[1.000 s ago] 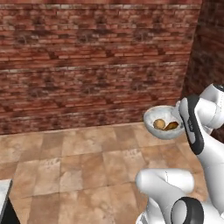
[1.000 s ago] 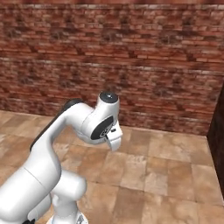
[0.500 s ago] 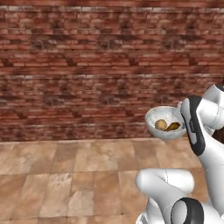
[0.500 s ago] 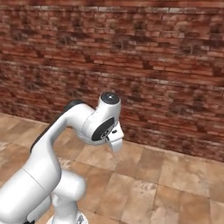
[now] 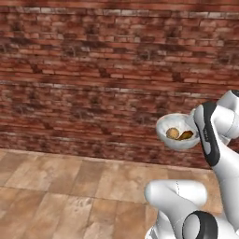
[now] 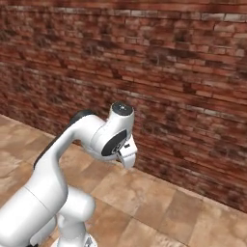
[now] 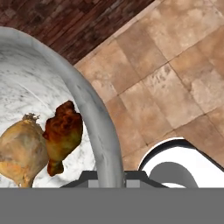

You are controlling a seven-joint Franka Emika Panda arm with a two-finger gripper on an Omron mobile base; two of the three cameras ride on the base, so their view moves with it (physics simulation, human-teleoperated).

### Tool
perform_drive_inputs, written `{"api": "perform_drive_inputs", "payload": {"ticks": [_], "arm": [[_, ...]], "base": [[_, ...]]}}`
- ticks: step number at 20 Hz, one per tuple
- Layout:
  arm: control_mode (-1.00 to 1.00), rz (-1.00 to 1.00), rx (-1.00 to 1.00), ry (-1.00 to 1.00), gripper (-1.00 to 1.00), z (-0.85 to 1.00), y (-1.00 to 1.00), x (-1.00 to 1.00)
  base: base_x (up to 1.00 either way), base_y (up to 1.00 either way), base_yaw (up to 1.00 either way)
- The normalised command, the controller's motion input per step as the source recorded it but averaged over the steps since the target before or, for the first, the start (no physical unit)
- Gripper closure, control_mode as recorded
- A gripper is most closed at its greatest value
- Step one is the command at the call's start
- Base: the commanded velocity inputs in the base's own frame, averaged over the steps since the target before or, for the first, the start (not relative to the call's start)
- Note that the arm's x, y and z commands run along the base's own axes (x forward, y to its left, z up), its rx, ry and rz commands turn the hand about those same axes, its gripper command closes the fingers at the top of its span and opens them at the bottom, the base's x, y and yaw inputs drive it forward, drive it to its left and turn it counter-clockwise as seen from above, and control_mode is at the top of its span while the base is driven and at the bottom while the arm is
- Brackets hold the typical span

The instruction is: Pick the chicken drumstick and onion from their plates and place them in the bowl. Then put the bowl in the fridge.

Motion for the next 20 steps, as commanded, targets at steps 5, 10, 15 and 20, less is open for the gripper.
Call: {"api": "perform_drive_inputs", "payload": {"ticks": [5, 10, 15, 20], "arm": [[1.00, 0.00, 0.00, 0.00, 1.00, 0.00, 0.00, 0.00], [1.00, 0.00, 0.00, 0.00, 1.00, 0.00, 0.00, 0.00], [1.00, 0.00, 0.00, 0.00, 1.00, 0.00, 0.00, 0.00], [1.00, 0.00, 0.00, 0.00, 1.00, 0.00, 0.00, 0.00]], "base": [[0.74, 0.00, 0.46], [0.66, -0.01, 0.55], [0.66, -0.01, 0.54], [0.65, -0.02, 0.55]]}}
